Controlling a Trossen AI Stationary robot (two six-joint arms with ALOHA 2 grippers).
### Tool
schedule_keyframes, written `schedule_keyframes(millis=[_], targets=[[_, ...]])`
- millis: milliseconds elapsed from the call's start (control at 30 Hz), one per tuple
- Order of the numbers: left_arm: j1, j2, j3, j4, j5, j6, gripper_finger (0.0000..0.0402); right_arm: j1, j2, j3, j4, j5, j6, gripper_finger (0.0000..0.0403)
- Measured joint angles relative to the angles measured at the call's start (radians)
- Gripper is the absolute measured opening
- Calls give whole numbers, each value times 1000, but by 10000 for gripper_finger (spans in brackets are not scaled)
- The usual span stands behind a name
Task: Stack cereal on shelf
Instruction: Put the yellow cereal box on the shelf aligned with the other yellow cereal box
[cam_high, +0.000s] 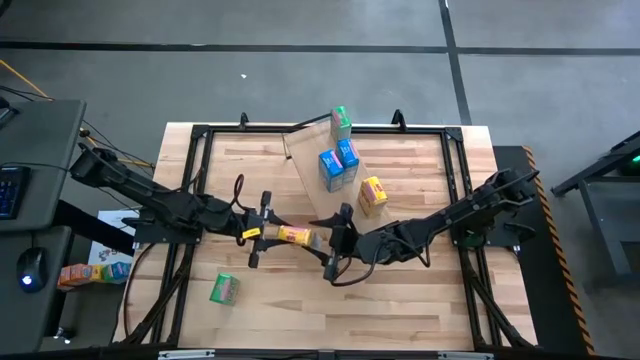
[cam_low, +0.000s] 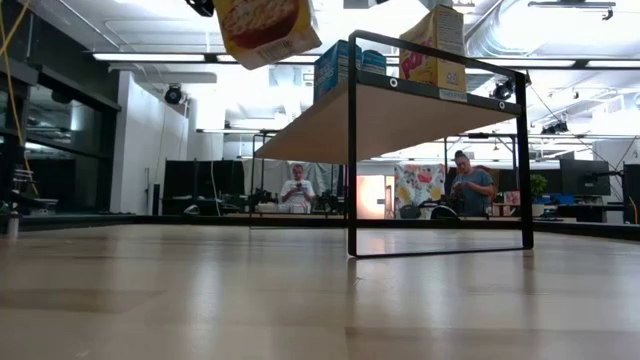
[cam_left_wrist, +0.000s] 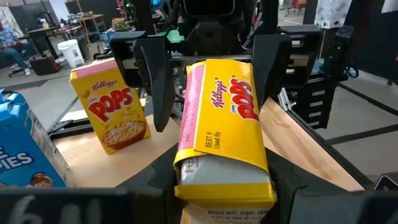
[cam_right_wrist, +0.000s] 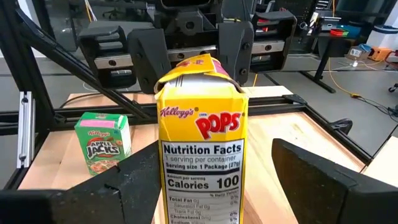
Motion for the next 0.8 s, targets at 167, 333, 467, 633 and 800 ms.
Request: schedule_keyframes(millis=[167, 333, 467, 633, 800], targets=[[0, 1, 0, 6, -1, 0, 140, 0, 0, 0, 2, 5, -1, 247], [0, 1, 0, 16, -6, -13, 148, 0, 0, 0, 6, 3, 1, 192], [0, 1, 0, 16, -4, -19, 162, 0, 0, 0, 6, -10, 3, 149], [-2, -37, -1, -7, 17, -52, 183, 15, 0, 0, 7, -9, -29, 116], [-7, -120, -1, -59, 41, -72, 195, 36, -18, 0, -18, 13, -50, 105]])
